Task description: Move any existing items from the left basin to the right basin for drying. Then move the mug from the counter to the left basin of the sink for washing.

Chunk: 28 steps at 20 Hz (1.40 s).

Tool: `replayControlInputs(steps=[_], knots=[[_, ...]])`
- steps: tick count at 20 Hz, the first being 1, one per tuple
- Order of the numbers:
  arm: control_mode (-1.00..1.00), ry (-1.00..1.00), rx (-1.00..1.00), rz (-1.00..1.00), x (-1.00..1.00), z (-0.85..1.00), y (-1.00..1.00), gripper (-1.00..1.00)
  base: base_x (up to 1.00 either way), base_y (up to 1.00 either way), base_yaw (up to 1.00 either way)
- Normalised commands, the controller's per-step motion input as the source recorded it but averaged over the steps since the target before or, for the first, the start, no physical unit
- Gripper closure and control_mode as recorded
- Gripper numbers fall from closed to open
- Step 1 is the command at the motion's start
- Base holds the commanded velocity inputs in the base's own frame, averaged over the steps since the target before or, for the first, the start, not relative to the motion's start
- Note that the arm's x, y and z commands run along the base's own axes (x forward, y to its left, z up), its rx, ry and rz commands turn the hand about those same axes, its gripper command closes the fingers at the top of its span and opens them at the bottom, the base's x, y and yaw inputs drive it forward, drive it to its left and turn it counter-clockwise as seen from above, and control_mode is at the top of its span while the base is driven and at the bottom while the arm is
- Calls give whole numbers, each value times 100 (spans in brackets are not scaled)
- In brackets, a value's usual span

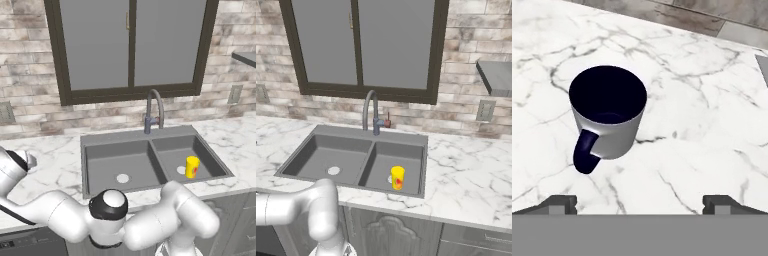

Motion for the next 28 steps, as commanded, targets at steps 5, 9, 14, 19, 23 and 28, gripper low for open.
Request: replayControlInputs(steps=[5,9,14,19,23,28], knots=[[-100,1,0,-1,1,-8,24,-100,0,0,0],[-100,0,0,-3,1,-2,24,-100,0,0,0],[-100,0,0,-5,4,-6,13,-100,0,0,0],[-100,0,0,-5,8,-11,12,-100,0,0,0],[-100,0,0,-5,11,-7,10,-100,0,0,0],[-100,3,0,-5,15,0,11,-100,0,0,0]])
